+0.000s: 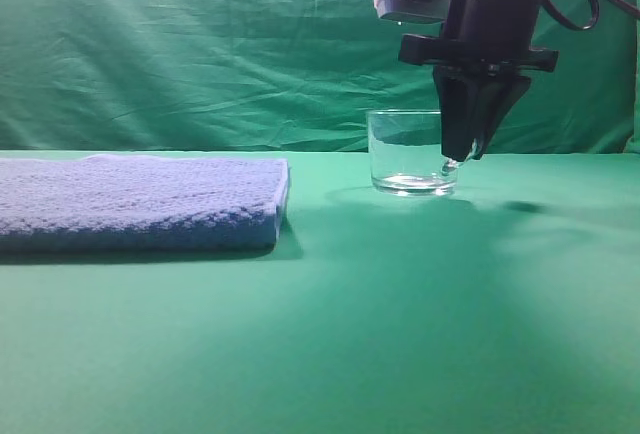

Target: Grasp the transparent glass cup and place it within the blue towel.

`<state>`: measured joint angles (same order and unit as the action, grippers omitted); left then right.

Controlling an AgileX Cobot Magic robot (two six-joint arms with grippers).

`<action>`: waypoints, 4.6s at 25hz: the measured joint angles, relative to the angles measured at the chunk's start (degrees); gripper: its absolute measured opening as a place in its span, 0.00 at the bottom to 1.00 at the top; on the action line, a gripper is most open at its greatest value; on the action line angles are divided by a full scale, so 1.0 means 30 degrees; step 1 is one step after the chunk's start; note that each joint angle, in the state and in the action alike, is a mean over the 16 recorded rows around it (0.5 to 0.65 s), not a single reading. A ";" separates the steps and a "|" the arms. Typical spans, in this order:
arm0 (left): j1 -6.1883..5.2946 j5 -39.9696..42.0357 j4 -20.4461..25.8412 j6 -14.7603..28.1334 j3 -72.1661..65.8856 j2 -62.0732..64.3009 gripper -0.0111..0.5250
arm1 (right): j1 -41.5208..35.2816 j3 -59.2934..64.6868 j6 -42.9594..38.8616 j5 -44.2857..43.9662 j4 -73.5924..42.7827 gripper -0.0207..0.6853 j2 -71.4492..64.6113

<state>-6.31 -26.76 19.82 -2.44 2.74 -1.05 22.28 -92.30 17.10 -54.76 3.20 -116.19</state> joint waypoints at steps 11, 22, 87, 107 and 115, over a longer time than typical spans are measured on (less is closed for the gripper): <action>0.0000 0.0000 0.0000 0.0000 0.0000 0.0000 0.02 | 0.2846 -0.4241 0.0022 0.0173 0.0252 0.18 -0.0080; 0.0000 0.0000 0.0000 0.0000 0.0000 0.0000 0.02 | 0.7105 -0.7877 0.0062 0.0927 0.0559 0.18 -0.2394; 0.0000 0.0000 0.0000 0.0000 0.0000 0.0000 0.02 | 0.7511 -0.9039 -0.5333 -0.5887 -0.6460 0.10 0.5564; 0.0000 0.0000 0.0000 0.0000 0.0000 0.0000 0.02 | 0.3598 0.6506 -0.8440 -0.0237 -0.5810 0.10 1.7872; 0.0000 0.0000 0.0000 0.0000 0.0000 0.0000 0.02 | -0.0571 1.2817 -0.8483 0.4416 -0.5004 0.10 2.3515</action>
<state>-6.31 -26.76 19.82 -2.44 2.74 -1.05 20.56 -53.85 -8.35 -41.52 -11.81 -45.64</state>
